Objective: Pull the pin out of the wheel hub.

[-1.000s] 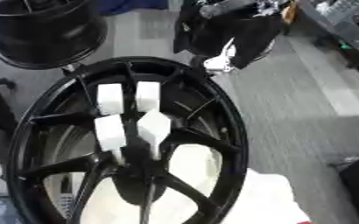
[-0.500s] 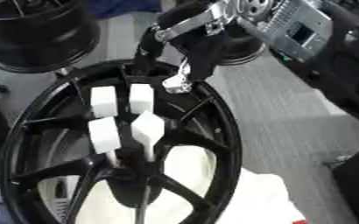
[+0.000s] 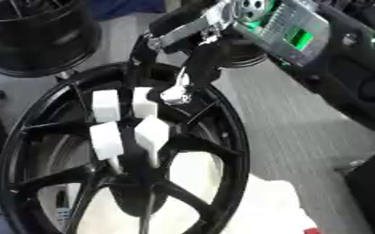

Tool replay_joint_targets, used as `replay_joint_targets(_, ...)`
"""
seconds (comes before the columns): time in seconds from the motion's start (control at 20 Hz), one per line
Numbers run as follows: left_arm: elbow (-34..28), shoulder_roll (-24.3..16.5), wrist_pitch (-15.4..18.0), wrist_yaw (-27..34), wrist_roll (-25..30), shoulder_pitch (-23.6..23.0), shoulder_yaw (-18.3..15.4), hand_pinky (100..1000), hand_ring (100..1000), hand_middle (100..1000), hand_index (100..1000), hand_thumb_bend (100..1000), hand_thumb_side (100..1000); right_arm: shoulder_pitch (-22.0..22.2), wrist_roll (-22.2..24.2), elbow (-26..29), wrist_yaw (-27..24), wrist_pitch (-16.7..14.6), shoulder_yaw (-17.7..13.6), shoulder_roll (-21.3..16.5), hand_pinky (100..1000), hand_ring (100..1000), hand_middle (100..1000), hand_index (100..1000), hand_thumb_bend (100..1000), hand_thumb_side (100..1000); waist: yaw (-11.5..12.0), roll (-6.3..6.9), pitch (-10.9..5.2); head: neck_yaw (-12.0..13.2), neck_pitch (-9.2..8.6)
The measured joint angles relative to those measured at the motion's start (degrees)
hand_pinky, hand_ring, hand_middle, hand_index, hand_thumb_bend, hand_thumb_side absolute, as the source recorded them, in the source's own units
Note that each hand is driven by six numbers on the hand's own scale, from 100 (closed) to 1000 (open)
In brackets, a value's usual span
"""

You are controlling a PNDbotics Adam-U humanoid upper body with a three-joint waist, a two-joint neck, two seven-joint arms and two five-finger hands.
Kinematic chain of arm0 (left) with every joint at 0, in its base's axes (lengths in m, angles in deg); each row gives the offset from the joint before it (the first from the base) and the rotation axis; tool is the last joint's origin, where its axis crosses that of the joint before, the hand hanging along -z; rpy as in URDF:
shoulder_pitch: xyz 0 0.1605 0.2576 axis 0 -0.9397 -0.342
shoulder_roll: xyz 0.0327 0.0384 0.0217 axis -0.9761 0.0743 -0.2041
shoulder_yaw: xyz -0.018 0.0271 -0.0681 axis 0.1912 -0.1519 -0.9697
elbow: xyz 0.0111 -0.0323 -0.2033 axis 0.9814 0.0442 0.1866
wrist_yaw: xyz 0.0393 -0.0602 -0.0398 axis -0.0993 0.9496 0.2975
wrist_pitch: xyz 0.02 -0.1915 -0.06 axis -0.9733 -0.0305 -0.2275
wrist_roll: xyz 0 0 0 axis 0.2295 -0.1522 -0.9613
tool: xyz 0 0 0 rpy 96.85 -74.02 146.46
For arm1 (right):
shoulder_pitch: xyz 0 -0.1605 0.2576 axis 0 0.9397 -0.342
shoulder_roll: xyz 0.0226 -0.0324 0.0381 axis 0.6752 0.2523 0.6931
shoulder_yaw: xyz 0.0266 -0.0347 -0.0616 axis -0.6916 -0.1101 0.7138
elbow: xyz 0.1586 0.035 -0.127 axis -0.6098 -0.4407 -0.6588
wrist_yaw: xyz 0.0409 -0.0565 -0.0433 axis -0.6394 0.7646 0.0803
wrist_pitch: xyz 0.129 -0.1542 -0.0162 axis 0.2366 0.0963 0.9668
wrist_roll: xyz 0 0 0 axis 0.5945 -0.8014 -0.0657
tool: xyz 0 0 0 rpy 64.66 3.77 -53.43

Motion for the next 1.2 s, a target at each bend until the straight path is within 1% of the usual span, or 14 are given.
replay_joint_targets(0.2,0.01,0.01,-0.07,0.00,0.07,0.00,0.00,737,770,660,866,100,787,-0.37,-0.07,-0.46,1.32,-0.58,0.01,0.83,880,833,778,868,100,511,0.04,0.01,-0.02,-0.35,0.02)
replay_joint_targets(0.25,0.01,0.02,-0.08,0.00,0.08,0.00,0.00,737,770,660,866,100,787,-0.37,-0.08,-0.69,1.37,-0.85,0.03,0.87,880,833,777,868,100,482,0.08,0.00,-0.01,-0.38,0.04)
replay_joint_targets(0.3,0.01,0.02,-0.08,0.00,0.08,0.00,0.00,737,770,660,866,100,787,-0.32,-0.10,-0.77,1.37,-1.08,0.06,0.87,880,832,777,868,100,518,0.09,-0.02,-0.01,-0.40,0.05)
replay_joint_targets(0.4,0.01,0.03,-0.08,0.00,0.08,0.00,0.00,738,770,660,866,100,787,0.11,-0.14,-0.67,1.35,-1.64,0.18,0.79,879,832,778,871,100,526,0.16,-0.06,0.08,-0.41,0.04)
replay_joint_targets(0.5,0.02,0.03,-0.08,0.00,0.08,0.00,0.00,738,769,660,866,100,787,0.82,-0.15,0.38,1.35,-2.09,0.49,0.49,882,834,780,870,100,520,0.27,-0.10,0.36,-0.30,-0.11)
replay_joint_targets(0.65,0.02,0.03,-0.08,0.01,0.09,0.00,0.01,738,769,660,866,100,788,1.25,-0.26,3.48,1.96,-2.19,0.51,-0.65,887,841,783,868,100,502,0.33,-0.07,0.55,0.50,-1.03)
replay_joint_targets(0.8,0.03,0.03,-0.11,0.02,0.12,0.00,0.01,738,769,659,866,100,789,1.71,-1.49,7.28,3.73,-0.95,0.49,-1.88,889,843,785,869,100,474,0.33,-0.05,0.87,1.80,-1.92)
replay_joint_targets(0.95,0.03,0.03,-0.17,0.02,0.19,0.01,0.02,738,769,659,866,100,789,2.00,-3.75,10.42,5.31,1.40,0.43,-2.93,885,837,781,867,100,491,0.31,-0.10,1.28,3.11,-2.63)
replay_joint_targets(1.2,0.04,0.03,-0.19,0.02,0.21,0.02,0.02,738,768,659,866,100,790,2.25,-5.69,14.03,5.22,5.26,0.48,-4.07,882,833,777,866,100,475,0.29,-0.24,1.94,4.22,-3.07)
